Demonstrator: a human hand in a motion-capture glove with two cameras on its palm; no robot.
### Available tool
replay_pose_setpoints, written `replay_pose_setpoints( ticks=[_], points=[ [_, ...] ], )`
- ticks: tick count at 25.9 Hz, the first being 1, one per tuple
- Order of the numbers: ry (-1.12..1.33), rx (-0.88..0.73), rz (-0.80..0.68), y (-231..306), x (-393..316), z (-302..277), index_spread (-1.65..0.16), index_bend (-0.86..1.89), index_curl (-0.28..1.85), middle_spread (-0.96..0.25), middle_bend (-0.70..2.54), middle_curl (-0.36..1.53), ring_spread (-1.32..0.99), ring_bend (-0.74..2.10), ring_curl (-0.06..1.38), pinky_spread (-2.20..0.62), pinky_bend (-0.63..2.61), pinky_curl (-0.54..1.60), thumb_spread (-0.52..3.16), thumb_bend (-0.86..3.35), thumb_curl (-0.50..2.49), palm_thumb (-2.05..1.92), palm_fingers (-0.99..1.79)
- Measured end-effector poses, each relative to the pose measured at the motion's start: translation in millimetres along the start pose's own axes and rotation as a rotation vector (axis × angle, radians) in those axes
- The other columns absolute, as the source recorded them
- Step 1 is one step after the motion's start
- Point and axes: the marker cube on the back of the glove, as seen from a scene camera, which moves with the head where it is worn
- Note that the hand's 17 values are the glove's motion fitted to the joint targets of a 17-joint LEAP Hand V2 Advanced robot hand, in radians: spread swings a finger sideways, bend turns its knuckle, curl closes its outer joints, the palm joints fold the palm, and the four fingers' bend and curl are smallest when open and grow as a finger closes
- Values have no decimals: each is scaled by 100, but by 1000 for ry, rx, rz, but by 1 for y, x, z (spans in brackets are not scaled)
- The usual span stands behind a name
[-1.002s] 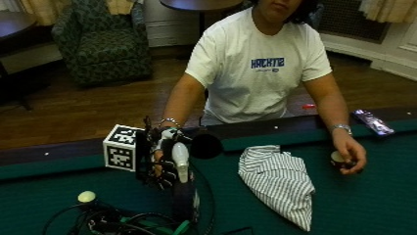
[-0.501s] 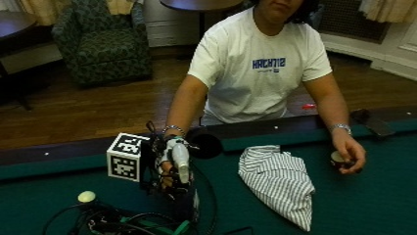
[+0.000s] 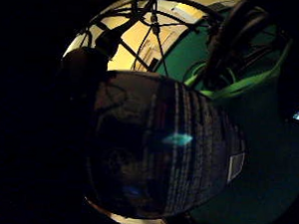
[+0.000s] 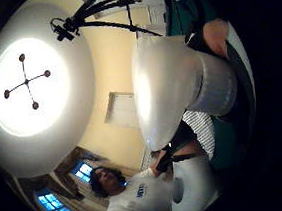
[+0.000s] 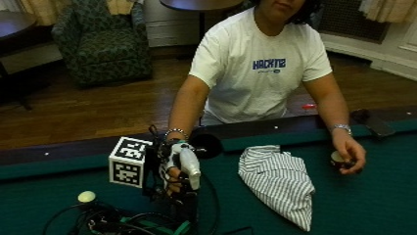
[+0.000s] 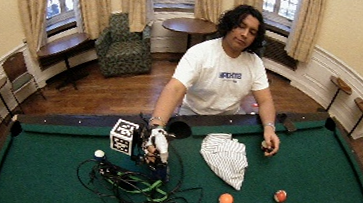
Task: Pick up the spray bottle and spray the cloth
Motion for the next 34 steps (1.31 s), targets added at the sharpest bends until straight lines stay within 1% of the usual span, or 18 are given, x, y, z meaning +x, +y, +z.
replay_pose_setpoints(
  ticks=[4, 9, 14, 17, 23, 34],
  points=[
    [19, -13, 11, -6, -2, 4, -33, 15, 39, -22, 42, 45, -20, 49, 39, 5, 12, 21, 93, -3, 40, 69, 109],
    [47, -39, 25, -13, -6, 5, -33, 19, 41, -22, 42, 45, -20, 48, 40, 3, 12, 21, 93, -4, 39, 67, 111],
    [143, -85, 45, -20, -9, 10, -32, 23, 42, -21, 39, 44, -20, 47, 40, 1, 13, 21, 92, -4, 38, 64, 114],
    [183, -105, 58, -24, -10, 12, -31, 21, 42, -21, 35, 43, -20, 49, 40, 0, 15, 21, 92, -4, 37, 63, 113],
    [167, -102, 60, -32, -10, 22, -32, 15, 41, -20, 30, 42, -20, 50, 40, -4, 21, 25, 91, -3, 36, 62, 116],
    [164, -141, 55, -41, -3, 50, -32, 5, 32, -21, 26, 41, -20, 61, 43, -14, 35, 33, 88, -4, 35, 57, 119]
  ],
)
